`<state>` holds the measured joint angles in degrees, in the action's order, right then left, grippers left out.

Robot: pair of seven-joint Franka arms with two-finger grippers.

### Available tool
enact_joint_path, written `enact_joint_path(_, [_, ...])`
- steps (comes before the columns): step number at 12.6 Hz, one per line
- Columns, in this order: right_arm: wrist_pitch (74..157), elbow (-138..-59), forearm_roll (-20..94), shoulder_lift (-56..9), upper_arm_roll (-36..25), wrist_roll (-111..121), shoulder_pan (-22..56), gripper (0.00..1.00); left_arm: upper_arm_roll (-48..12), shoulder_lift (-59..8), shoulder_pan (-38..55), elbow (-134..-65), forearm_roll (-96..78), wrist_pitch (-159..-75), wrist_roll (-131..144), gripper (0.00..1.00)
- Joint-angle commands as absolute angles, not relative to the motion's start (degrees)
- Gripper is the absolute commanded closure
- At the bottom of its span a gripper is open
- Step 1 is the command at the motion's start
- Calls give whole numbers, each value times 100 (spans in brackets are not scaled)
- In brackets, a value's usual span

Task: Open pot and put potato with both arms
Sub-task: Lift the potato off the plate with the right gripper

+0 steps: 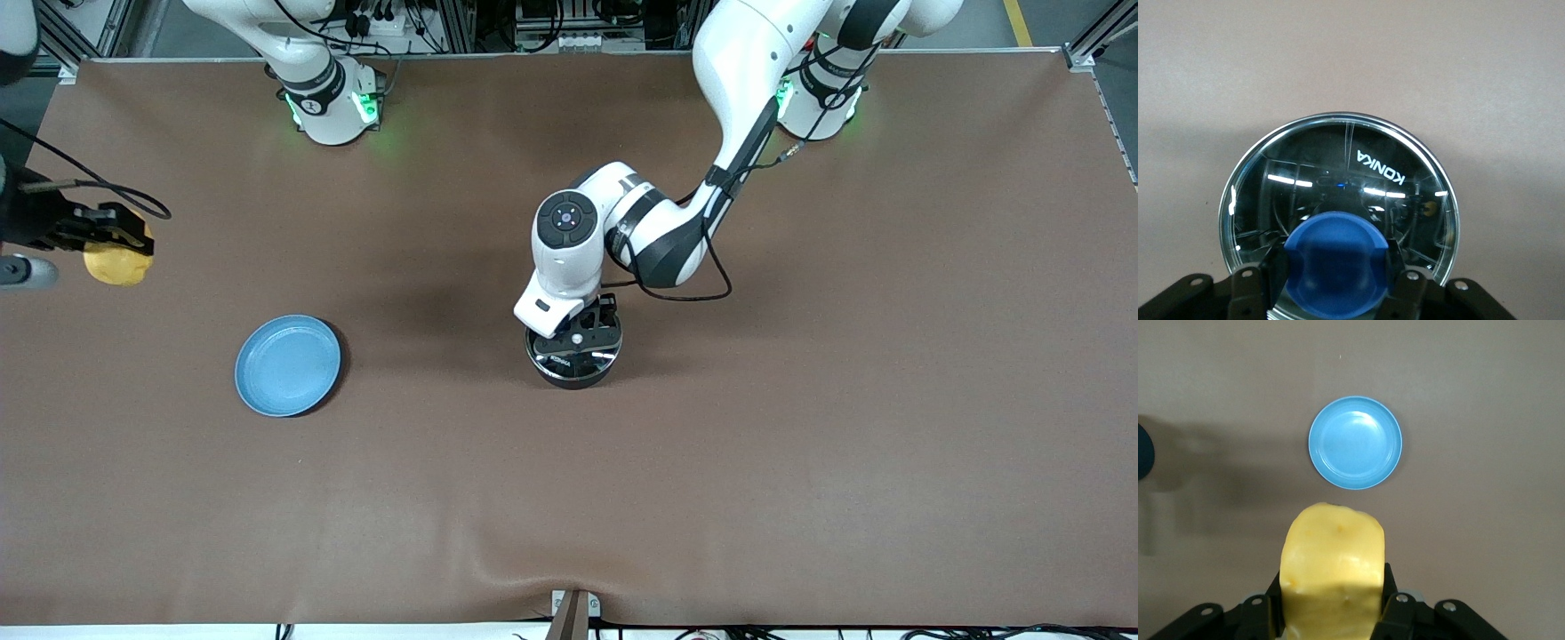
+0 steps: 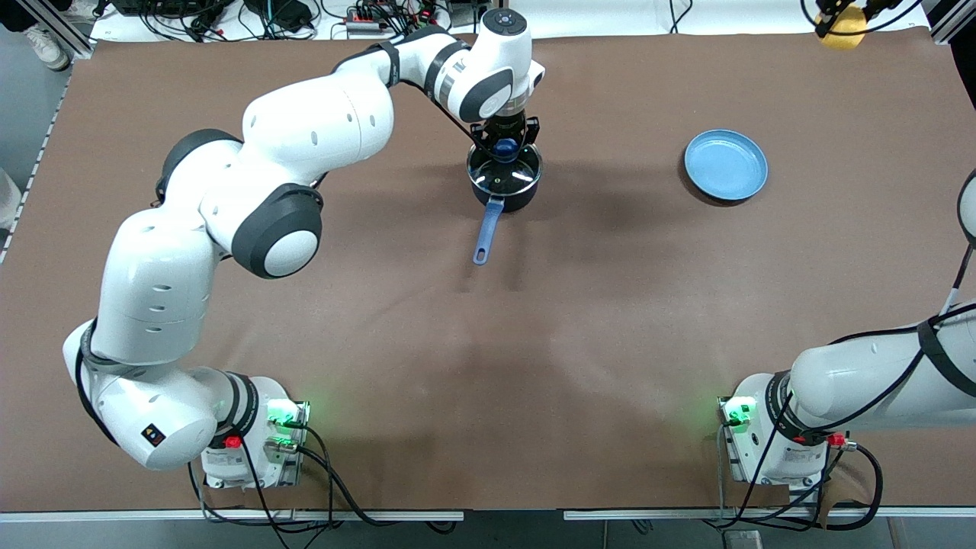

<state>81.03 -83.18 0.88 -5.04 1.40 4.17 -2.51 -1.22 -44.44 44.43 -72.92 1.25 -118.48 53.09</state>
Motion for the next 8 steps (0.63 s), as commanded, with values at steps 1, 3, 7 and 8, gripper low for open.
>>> enact_joint_path(1, [8147, -8314, 26, -413, 176, 466, -272, 100, -97, -4219, 4447, -7269, 211, -11514, 5300, 100])
enact_joint_path(3, [8148, -8314, 35, -422, 176, 466, -255, 100, -88, -3974, 4395, -7269, 237, -11366, 5291, 100])
enact_joint_path(7, [8121, -8323, 35, -413, 167, 475, -272, 100, -97, -3131, 4018, -7321, 255, -10619, 4863, 100])
enact_joint_path(8, [8112, -8323, 35, -422, 167, 475, -272, 100, -97, -2938, 3860, -7321, 255, -10356, 4565, 100])
